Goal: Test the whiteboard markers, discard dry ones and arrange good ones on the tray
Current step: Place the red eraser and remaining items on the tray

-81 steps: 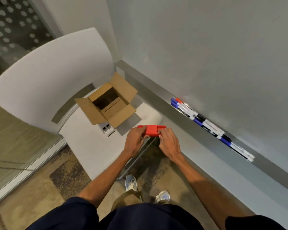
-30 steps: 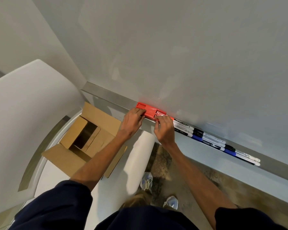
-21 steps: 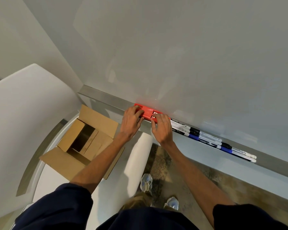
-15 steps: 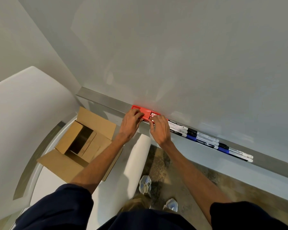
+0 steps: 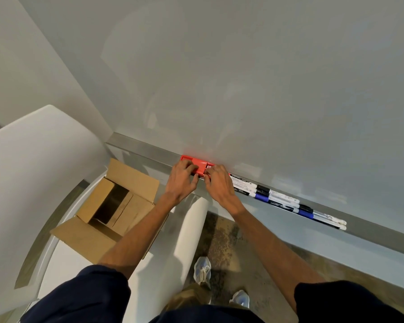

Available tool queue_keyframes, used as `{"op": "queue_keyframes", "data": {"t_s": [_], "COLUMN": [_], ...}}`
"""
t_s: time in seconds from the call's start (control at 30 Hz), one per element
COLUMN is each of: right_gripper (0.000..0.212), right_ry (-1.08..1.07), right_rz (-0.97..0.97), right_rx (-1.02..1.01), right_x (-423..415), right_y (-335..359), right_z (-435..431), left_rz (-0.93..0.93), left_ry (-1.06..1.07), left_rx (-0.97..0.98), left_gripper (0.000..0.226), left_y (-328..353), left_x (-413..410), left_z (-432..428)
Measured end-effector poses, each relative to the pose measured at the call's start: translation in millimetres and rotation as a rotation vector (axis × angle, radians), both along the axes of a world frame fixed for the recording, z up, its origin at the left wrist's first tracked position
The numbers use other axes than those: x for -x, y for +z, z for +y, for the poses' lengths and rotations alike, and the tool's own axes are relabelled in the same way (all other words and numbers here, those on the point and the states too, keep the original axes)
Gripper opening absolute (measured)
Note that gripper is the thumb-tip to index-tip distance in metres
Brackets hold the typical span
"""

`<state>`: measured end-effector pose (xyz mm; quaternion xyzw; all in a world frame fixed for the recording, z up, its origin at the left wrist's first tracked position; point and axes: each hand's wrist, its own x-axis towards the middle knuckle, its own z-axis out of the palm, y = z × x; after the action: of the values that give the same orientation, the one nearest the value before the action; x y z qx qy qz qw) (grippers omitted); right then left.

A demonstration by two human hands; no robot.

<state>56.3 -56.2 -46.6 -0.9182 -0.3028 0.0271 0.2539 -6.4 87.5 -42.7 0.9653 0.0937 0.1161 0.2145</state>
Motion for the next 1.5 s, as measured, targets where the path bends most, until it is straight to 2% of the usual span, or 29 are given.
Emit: {"op": "queue_keyframes", "data": {"t_s": [0.27,0.47,0.93,1.13,1.5], "right_gripper": [0.033,0.03,0.024,0.017,0.023], "right_ry": [-0.008,0.013,0.225,0.283,0.401], "right_rz": [0.005,-0.011,0.012,0.048,0.191], "right_rx": [-0.093,-0.166,-0.203,-0.17,-0.054], "right_x": [17,38,114,143,207], "right_y": [20,34,30,18,-13], "right_z": [-21,-53,-93,-83,-21], "left_rz": [-0.064,-0.131,-0.18,-0.042,0.131], "left_ry": [0.07,0.113,0.277,0.194,0.42], "left_rx": [0.032,0.04,0.101,0.059,0.08], "left_gripper": [0.03,0.028,0.02,0.014,0.018], "left_y": [7,19,10,-9,-35], "left_x": [23,52,159,205,289], "left_z": [-32,-66,-133,-130,-59]}}
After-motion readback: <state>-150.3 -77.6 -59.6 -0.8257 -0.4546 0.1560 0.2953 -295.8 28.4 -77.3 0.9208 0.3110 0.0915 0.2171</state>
